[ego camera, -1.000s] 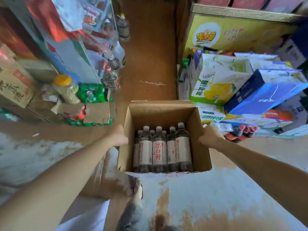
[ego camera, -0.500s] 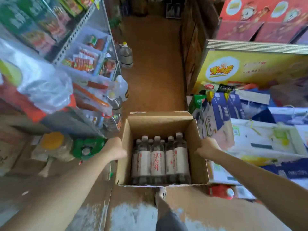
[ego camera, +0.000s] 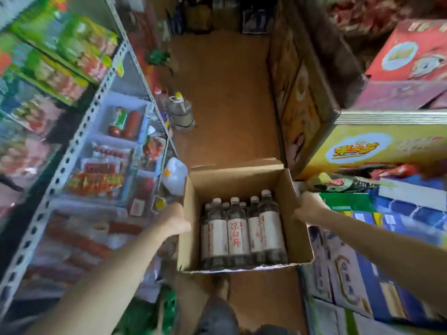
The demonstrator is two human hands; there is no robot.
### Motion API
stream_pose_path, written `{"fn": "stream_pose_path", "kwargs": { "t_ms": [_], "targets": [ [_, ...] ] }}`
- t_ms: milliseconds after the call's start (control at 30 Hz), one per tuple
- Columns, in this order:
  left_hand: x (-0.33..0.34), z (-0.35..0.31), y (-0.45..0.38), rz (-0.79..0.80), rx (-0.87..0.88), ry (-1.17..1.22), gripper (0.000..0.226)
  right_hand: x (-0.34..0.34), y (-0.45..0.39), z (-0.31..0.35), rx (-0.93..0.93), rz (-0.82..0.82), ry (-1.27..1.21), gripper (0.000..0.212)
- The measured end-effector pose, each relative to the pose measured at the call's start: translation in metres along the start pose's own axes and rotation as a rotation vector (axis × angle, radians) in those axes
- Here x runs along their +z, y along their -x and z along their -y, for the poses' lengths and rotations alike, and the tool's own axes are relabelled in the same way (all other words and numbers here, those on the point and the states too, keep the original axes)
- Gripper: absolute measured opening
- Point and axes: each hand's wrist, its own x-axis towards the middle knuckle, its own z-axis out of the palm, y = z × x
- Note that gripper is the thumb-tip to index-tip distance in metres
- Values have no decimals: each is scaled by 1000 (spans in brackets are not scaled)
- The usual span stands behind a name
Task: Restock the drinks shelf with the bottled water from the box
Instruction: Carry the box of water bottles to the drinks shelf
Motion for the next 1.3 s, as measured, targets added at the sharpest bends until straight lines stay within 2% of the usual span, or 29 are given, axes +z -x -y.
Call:
{"fn": "stream_pose_path", "kwargs": {
  "t_ms": [100,200,300,367,433,467,700,867,967,1033,1100,1300],
  "targets": [
    [-51,-32,-66,5,18,-23,36,-38,-67,27,23,-29,-72,19],
    [-100,-63,-134,36,39,-13,44,-82,-126,54,34,-41,-66,13],
    [-150,-97,-201,36,25,-23,20,-129,-189,82,58,-31,-104,31],
    [-182,-120,-244,37,28,0,17,-160,-237,100,58,-39,-135,20],
    [-213,-142,-284,30,7,8,28,-191,-287,120,53,-58,-162,4],
    [-229,-153,-305,28,-7,16,34,-207,-310,130,56,-60,-176,3],
    [-344,-226,-450,45,-20,13,32,-329,-463,204,51,-16,-153,22],
    [-428,-271,-566,77,-5,37,11,-407,-572,263,81,-30,-208,21],
    [-480,-303,-639,83,1,49,29,-448,-641,296,120,-37,-219,22],
    [-513,-323,-682,66,7,48,18,-475,-685,316,139,-62,-239,19],
    [-549,-344,-722,52,3,37,23,-501,-729,334,129,-64,-258,14],
    [-655,-410,-850,62,-4,79,21,-598,-874,391,41,-26,-235,18]
  ]
}}
